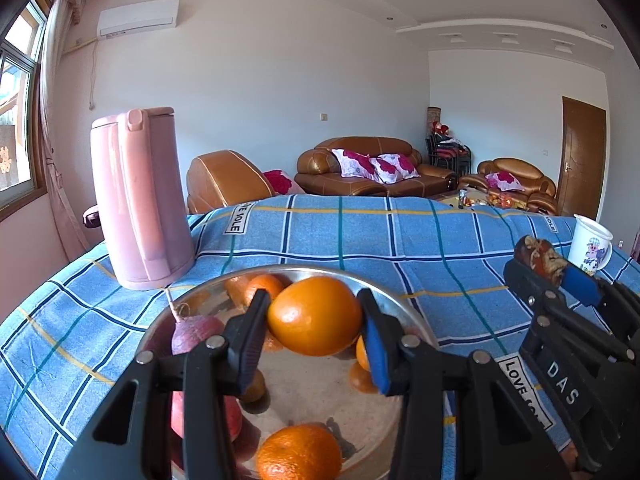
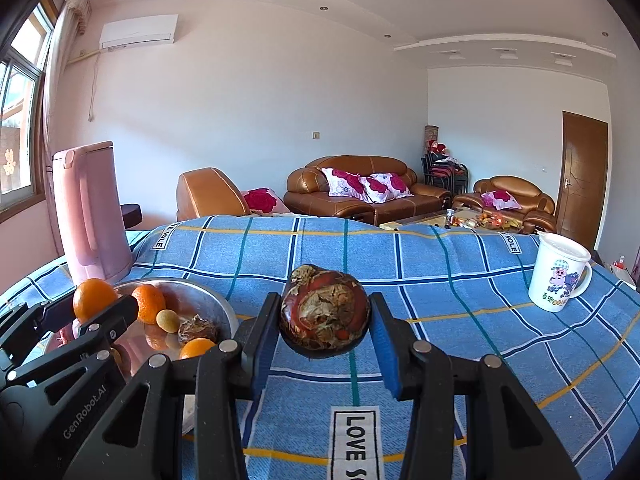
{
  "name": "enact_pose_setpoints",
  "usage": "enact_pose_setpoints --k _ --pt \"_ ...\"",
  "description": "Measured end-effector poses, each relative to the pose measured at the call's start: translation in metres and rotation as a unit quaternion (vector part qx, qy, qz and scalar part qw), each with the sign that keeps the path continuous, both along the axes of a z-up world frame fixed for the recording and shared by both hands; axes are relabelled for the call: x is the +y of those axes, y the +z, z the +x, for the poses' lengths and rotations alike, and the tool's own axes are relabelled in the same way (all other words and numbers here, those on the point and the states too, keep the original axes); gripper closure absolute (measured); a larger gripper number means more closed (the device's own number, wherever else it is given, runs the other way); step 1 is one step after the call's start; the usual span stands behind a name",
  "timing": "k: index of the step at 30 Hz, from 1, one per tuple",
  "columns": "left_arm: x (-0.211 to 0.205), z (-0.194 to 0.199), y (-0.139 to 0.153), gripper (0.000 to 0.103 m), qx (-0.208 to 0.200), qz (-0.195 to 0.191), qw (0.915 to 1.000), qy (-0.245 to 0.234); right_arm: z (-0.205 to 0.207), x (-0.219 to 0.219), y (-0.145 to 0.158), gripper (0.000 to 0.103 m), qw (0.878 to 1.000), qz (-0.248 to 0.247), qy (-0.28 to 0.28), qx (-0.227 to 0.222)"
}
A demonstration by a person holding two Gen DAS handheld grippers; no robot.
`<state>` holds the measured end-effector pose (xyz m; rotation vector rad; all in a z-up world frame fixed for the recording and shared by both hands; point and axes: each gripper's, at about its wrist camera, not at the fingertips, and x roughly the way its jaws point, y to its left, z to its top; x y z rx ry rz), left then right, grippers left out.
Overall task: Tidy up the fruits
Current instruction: 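Carry the orange and dark brown fruit over the steel bowl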
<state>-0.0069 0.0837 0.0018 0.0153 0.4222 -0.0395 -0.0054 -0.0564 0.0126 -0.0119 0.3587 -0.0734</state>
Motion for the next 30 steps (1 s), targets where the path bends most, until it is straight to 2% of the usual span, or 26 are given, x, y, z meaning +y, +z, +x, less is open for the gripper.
enact_pose_setpoints --k 18,30 --pt "0.045 0.008 -0.001 0.057 0.011 -0.006 0.9994 0.032 0.017 0.053 -0.001 0.057 0.999 0.002 0.043 0.005" --pt "0.075 0.021 -0.006 0.057 0.033 -0.012 0.9973 0.065 0.034 0.082 -0.004 0.057 0.997 0.008 0.069 0.013"
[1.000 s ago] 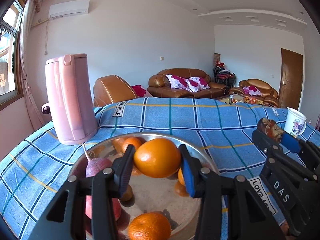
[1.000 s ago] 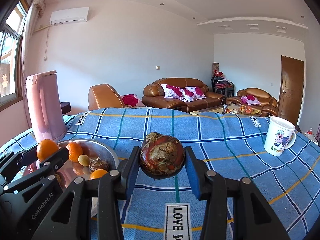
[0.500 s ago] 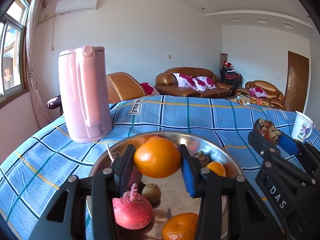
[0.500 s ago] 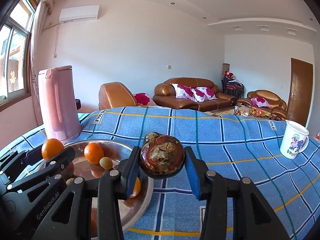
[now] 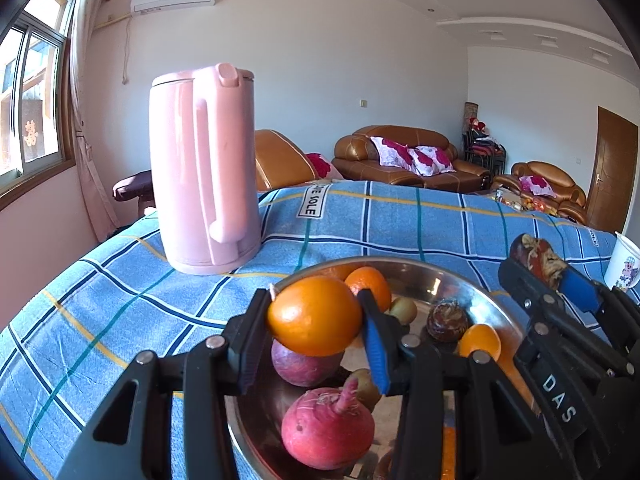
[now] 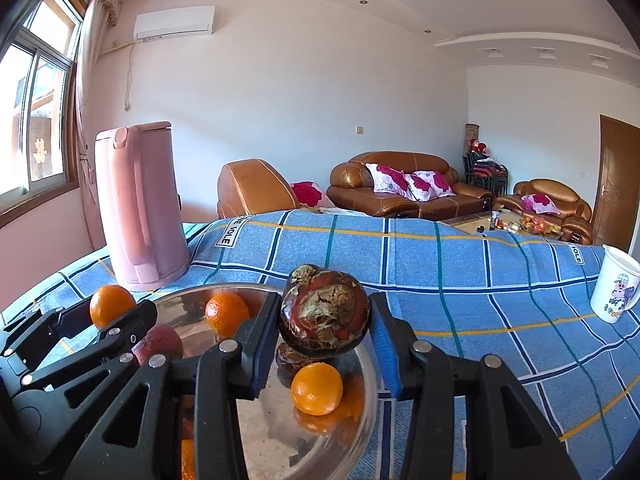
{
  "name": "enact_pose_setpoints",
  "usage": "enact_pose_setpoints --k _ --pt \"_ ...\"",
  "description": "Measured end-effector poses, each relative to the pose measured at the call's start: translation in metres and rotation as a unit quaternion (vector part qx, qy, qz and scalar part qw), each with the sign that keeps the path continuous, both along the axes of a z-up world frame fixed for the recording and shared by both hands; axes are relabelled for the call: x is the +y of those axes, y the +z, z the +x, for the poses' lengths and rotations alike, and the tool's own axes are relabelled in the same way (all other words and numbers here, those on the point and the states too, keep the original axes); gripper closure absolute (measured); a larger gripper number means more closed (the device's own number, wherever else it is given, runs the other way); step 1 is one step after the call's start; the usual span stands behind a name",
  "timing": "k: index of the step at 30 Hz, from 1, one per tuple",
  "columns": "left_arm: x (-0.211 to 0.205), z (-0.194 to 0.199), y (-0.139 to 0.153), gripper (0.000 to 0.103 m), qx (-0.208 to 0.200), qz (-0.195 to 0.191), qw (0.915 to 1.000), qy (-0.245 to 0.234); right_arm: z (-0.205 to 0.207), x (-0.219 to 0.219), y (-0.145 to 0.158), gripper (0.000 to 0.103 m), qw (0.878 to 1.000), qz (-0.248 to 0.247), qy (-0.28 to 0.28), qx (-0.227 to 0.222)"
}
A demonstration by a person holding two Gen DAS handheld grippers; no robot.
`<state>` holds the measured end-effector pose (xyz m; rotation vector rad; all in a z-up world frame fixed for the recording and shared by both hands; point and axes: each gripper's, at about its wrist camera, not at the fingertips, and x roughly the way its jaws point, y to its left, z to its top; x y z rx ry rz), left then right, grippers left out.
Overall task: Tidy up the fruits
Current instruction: 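Carry the orange and dark brown fruit over the steel bowl, then lower both fruits into the steel bowl and open both tools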
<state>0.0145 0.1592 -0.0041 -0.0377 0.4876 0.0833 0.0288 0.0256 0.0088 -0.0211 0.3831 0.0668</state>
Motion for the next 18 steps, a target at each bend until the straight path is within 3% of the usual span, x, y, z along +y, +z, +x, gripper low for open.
enact_pose_setpoints --k 18 --pt "0.018 0.018 -0.006 0.057 0.031 0.026 0.9988 0.028 0.025 0.016 -0.007 0.057 0.999 0.008 0.020 0.046"
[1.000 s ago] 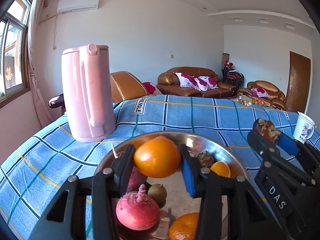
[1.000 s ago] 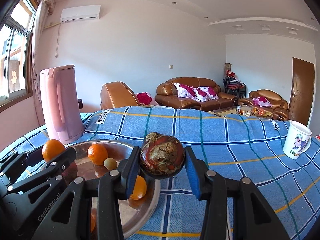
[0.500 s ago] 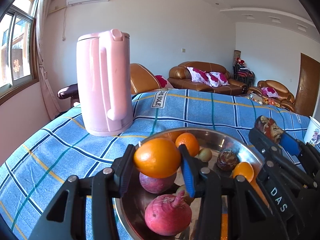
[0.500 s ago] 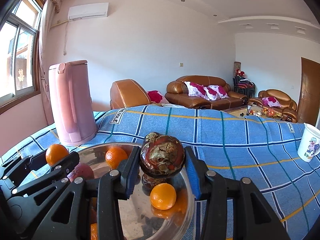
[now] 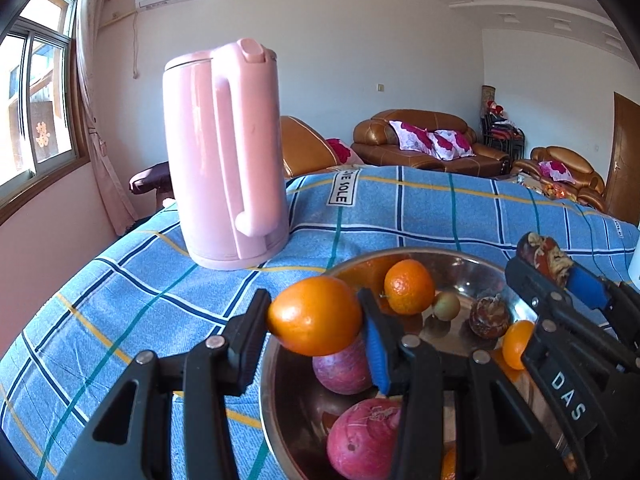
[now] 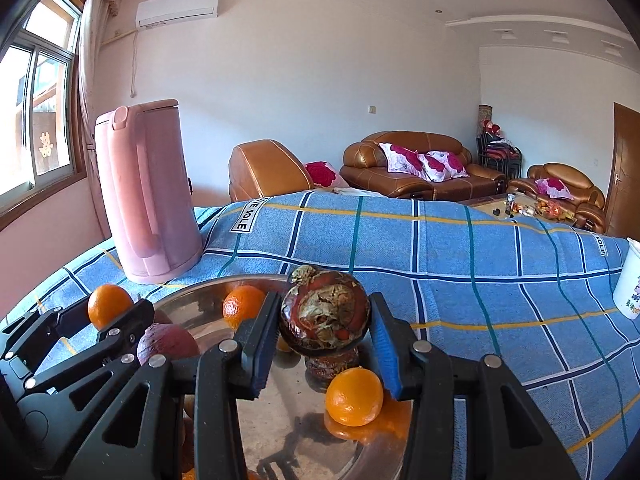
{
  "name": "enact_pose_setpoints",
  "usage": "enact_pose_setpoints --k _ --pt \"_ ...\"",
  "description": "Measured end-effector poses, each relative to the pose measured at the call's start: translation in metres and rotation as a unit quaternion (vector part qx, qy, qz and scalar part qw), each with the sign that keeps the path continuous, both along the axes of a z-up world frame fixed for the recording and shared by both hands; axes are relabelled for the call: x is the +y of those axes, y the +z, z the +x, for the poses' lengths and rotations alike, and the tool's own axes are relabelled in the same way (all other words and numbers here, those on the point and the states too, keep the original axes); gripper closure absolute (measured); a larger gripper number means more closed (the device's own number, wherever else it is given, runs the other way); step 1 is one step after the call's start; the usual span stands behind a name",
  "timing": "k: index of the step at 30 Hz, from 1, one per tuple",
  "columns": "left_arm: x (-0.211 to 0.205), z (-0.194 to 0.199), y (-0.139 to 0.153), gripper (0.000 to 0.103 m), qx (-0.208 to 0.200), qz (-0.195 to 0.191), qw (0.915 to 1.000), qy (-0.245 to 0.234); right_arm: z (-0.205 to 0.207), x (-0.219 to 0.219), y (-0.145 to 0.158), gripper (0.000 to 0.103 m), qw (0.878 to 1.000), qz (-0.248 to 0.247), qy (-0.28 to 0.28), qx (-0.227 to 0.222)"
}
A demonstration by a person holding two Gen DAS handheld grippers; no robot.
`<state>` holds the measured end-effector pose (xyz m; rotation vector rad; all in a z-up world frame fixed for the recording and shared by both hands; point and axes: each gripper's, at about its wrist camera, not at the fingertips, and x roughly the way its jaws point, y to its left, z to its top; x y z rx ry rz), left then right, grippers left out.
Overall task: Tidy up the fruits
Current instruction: 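Lower both fruits into the steel bowl and open both tools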
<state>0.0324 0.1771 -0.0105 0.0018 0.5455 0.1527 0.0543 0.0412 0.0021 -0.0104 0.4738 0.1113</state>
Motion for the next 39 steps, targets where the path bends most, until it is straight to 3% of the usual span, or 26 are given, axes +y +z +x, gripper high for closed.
enact_pose_setpoints --k 17,39 --pt "-0.005 0.011 -0.004 0.057 0.022 0.015 0.9996 -0.003 0.004 0.007 -0.005 0.057 0.999 -0.009 0.025 0.020" --pt "-0.014 0.023 -0.008 0.057 0.031 0.037 0.9988 -0.010 0.022 0.006 -0.022 0.057 0.994 0.004 0.031 0.101"
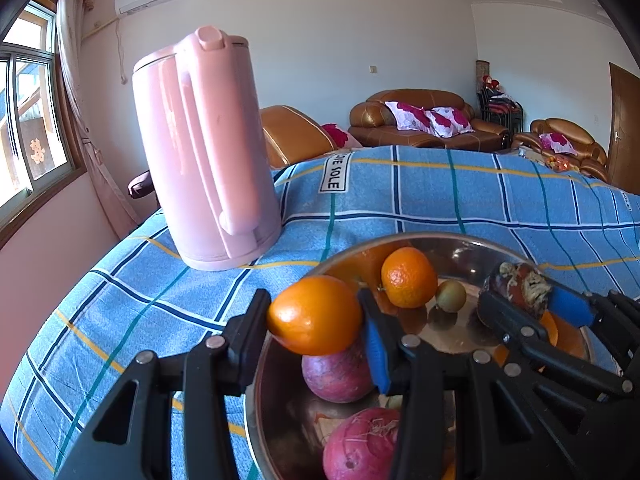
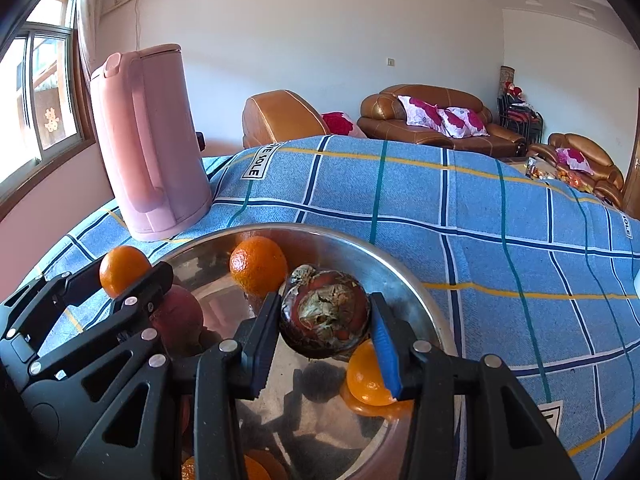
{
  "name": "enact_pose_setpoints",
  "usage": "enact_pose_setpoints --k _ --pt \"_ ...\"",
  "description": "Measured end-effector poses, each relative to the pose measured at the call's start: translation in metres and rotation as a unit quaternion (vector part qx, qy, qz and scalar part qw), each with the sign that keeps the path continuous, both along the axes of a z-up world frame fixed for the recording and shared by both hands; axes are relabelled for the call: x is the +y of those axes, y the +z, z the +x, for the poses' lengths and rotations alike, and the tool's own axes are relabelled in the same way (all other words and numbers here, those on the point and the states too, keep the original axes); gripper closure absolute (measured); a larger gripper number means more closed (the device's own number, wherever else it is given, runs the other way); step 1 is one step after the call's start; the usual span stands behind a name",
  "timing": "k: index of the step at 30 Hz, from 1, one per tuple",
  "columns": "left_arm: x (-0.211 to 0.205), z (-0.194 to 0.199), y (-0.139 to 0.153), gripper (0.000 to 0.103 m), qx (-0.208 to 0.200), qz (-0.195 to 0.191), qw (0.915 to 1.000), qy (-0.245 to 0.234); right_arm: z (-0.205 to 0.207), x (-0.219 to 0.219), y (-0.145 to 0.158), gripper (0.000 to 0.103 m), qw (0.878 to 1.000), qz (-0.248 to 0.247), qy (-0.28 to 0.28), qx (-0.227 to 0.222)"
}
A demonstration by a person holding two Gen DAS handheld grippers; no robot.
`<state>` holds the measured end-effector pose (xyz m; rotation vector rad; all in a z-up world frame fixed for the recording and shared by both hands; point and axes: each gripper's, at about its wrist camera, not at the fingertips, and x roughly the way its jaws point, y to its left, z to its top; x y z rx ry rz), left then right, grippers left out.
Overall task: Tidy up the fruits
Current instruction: 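Lower both fruits into the steel bowl and open both tools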
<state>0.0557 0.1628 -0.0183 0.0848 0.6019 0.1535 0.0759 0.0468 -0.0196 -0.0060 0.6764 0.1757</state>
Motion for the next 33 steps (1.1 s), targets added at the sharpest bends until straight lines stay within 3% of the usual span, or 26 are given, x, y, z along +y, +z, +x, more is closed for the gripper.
enact_pose_setpoints --k 14,33 --pt "-0.007 0.006 -0.001 0.057 0.000 0.012 0.9999 -0.012 0.005 -0.009 -0.005 0.057 1.000 0.012 -0.020 0.018" --pt "0.003 0.004 -0.003 0.057 0.001 -0.011 0.9999 -0.004 0.006 0.003 -0.005 0.056 0.999 -0.019 -0.017 0.023"
